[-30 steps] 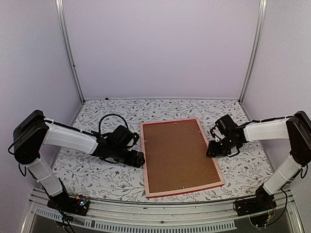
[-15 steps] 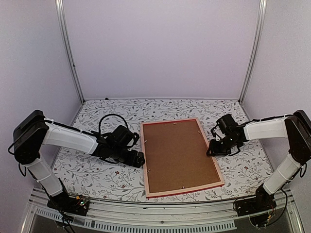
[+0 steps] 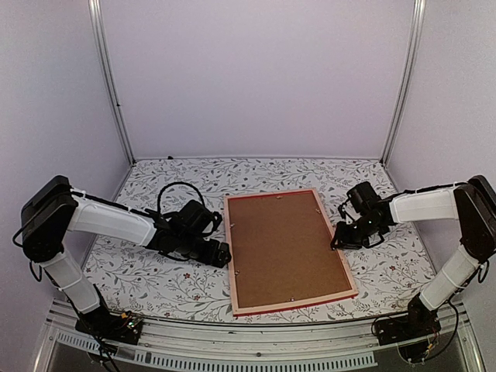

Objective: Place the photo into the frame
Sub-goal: Press the fastener onto the backboard, then rotate the photo frame at the center of the board.

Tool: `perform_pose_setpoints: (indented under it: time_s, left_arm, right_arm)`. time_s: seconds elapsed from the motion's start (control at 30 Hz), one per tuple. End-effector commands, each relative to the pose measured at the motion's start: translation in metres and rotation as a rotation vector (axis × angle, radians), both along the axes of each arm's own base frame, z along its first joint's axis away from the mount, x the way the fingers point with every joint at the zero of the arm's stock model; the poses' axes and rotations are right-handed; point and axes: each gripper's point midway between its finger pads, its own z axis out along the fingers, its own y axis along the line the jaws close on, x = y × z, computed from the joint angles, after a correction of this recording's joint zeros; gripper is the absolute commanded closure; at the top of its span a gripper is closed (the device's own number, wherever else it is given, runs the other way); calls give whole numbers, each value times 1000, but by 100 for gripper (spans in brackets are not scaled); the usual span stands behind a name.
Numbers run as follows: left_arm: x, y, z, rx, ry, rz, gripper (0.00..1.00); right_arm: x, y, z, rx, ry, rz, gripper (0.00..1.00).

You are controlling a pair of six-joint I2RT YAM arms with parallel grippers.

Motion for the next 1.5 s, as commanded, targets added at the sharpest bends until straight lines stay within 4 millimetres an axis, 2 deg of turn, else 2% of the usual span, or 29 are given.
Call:
perform_pose_setpoints:
  time_s: [0.0, 0.37, 0.43, 0.57, 0.63, 0.87, 1.03, 1.23, 1.47]
  left_arm:
    - [2, 7, -4, 26, 3, 18, 10]
    - [7, 14, 0, 39, -18, 49, 9]
    - [9, 16, 1, 40, -23, 56, 9]
    - [11, 18, 7, 32, -35, 62, 9]
    - [12, 19, 9, 31, -42, 65, 9]
    - [18, 20, 21, 24, -73, 70, 6]
    - [24, 20, 29, 23, -89, 68, 5]
    - [35, 22, 37, 6, -98, 64, 7]
    - [52, 22, 44, 3, -117, 8, 7]
  right_arm:
    - [-16, -22, -21, -72, 77, -35, 74]
    - [-14, -10, -9, 26, 59, -13, 76]
    - [-11, -9, -7, 28, 47, -10, 72]
    - [2, -8, 1, 19, 13, 0, 53]
    - [9, -6, 4, 12, -5, 5, 47]
    - [37, -3, 6, -32, -50, 38, 46]
    - [55, 2, 3, -60, -70, 80, 50]
    - [70, 2, 0, -117, -101, 150, 69]
    - [108, 30, 8, -89, -187, 296, 83]
